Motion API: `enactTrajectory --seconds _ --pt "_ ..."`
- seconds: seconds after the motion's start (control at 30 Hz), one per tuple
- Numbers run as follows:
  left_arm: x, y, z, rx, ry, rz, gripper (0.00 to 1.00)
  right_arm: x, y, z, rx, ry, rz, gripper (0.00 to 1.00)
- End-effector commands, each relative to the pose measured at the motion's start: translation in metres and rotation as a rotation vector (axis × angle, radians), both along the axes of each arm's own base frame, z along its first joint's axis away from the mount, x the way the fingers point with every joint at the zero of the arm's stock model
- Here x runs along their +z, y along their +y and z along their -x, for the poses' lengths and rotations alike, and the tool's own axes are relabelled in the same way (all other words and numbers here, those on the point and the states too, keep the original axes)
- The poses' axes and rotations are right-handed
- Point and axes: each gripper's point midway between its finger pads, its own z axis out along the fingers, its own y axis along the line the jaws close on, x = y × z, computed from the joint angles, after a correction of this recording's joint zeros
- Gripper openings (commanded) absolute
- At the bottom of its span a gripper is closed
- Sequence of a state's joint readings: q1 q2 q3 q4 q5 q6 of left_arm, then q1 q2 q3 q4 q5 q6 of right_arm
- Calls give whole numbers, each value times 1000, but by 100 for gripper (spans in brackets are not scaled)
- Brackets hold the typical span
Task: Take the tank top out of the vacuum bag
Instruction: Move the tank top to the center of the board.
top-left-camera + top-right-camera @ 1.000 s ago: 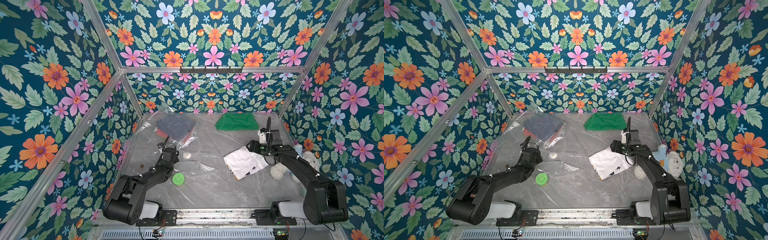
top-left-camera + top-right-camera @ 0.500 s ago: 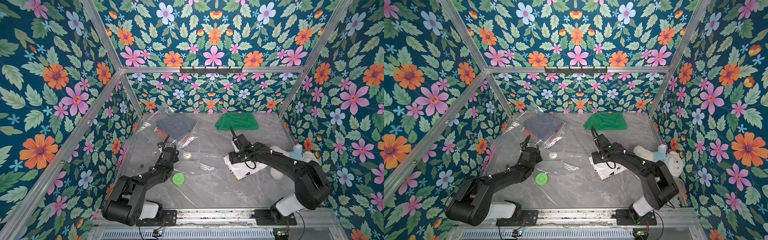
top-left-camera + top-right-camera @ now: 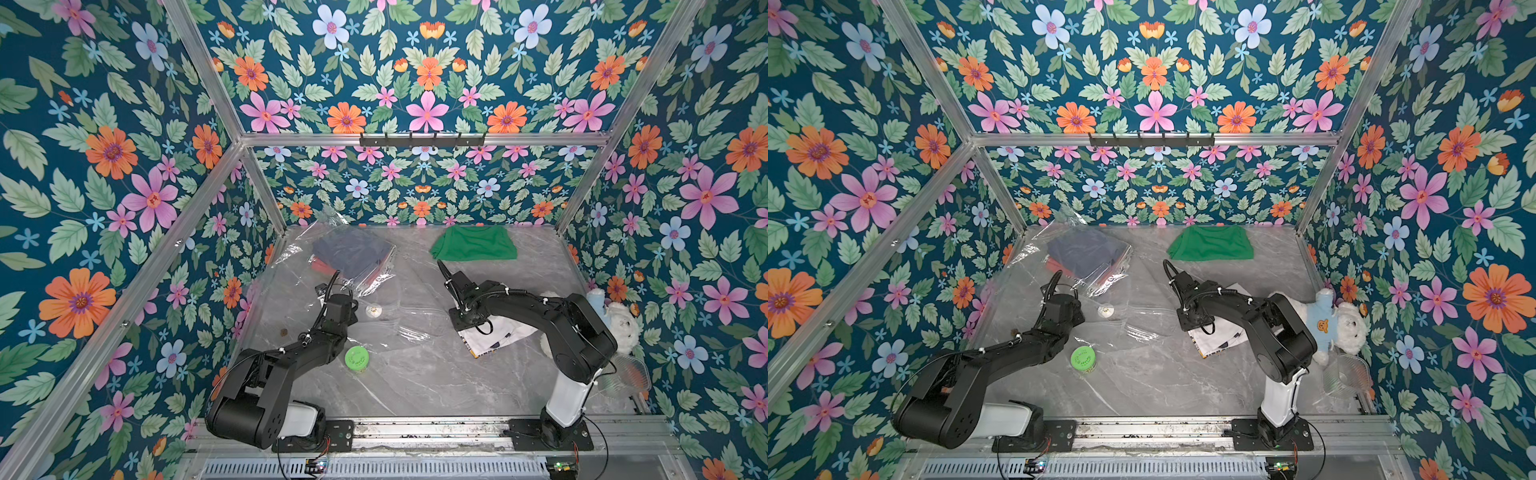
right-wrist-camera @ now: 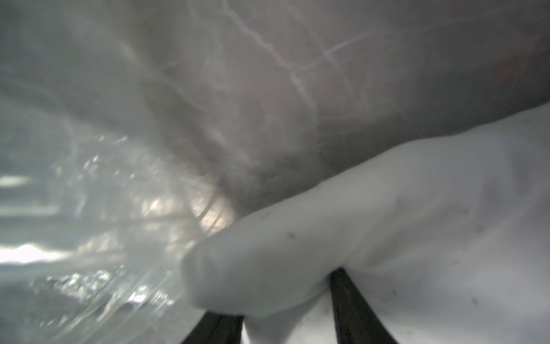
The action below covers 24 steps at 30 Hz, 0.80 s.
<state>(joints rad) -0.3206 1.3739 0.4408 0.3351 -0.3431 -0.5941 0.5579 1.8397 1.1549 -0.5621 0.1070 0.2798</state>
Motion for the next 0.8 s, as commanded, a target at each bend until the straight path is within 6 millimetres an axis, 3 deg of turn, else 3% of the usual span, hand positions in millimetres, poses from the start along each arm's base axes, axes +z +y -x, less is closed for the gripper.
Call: enactTrajectory --seconds 0.0,0.17,0.3,0.4,0.5,0.7,0.77 --pt "4 8 -1 29 -10 -36 0 -6 -13 -22 -35 0 -3 47" --pt "5 8 1 29 -13 -28 0 5 -23 -70 -85 -42 -53 50" --pt "4 9 3 32 -8 -30 0 45 -14 -81 -83 -144 -136 70" --pt "4 5 0 23 -17 -9 0 66 -11 -71 -122 -210 -235 79" --pt "5 -5 -5 -15 -38 28 0 87 -17 -55 -219 -283 -325 99" --pt "5 -12 -9 -40 -62 62 0 83 -46 -7 -443 -291 -433 100" --pt "6 -14 -11 -46 -64 66 0 76 -59 4 -551 -278 -500 93"
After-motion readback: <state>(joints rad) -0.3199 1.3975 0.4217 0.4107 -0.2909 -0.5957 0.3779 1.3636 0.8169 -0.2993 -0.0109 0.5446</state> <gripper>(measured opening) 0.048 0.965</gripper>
